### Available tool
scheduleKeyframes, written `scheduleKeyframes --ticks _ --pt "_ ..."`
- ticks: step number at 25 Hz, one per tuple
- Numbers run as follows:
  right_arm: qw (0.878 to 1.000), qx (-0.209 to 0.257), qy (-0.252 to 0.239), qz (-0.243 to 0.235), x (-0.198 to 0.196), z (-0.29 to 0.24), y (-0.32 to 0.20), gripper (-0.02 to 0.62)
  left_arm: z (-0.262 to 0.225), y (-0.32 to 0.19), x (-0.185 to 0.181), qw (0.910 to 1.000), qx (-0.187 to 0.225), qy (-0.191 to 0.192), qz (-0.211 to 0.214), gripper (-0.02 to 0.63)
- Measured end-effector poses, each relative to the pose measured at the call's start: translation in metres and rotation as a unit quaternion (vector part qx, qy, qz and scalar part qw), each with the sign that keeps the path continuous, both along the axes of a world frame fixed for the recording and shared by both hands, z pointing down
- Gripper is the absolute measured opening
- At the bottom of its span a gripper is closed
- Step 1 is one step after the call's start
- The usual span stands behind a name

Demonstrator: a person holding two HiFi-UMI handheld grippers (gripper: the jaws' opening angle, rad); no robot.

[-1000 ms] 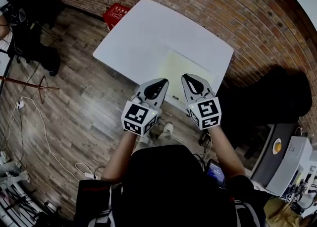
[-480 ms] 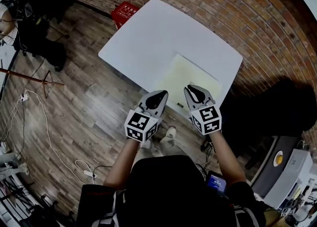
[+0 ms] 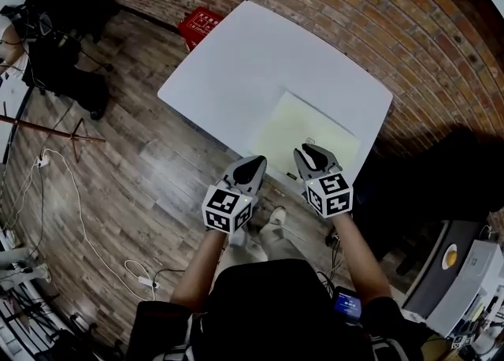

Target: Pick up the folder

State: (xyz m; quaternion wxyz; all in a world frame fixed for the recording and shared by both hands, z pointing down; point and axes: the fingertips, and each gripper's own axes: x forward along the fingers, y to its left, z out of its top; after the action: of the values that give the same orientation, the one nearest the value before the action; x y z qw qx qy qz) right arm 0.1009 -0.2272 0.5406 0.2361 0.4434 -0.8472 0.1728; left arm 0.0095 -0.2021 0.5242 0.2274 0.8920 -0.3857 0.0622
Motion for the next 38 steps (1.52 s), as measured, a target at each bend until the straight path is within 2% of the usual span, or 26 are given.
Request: scheduleKeyframes --ticks 5,11,15,26,31,38 --pt "1.000 0.001 0.013 -0.014 0.001 0.008 0.006 0.109 0.016 0.002 0.011 0.9998 0.004 -0.016 0.006 0.018" --pt "0.999 -0.018 0.035 -0.034 0.001 0.027 0.006 0.218 0.039 0.002 0.006 0.9999 -0.012 0.000 -0.013 0.018" --pt "0.997 -0.043 0.055 -0.039 0.013 0.048 0.006 0.255 0.060 0.005 0.003 0.9988 -0.037 0.012 -0.032 0.018" --pt "0.990 -0.083 0.111 -0.035 0.054 0.087 -0.006 0.273 0.090 0.021 0.003 0.9946 -0.078 0.039 -0.056 0.020" --pt "0.987 -0.113 0.114 -0.022 0.076 0.103 -0.009 0.273 0.100 0.027 0.002 0.9930 -0.092 0.044 -0.060 0.020" --pt "0.985 -0.129 0.110 -0.018 0.081 0.113 -0.009 0.273 0.111 0.032 0.004 0.9906 -0.111 0.052 -0.062 0.020"
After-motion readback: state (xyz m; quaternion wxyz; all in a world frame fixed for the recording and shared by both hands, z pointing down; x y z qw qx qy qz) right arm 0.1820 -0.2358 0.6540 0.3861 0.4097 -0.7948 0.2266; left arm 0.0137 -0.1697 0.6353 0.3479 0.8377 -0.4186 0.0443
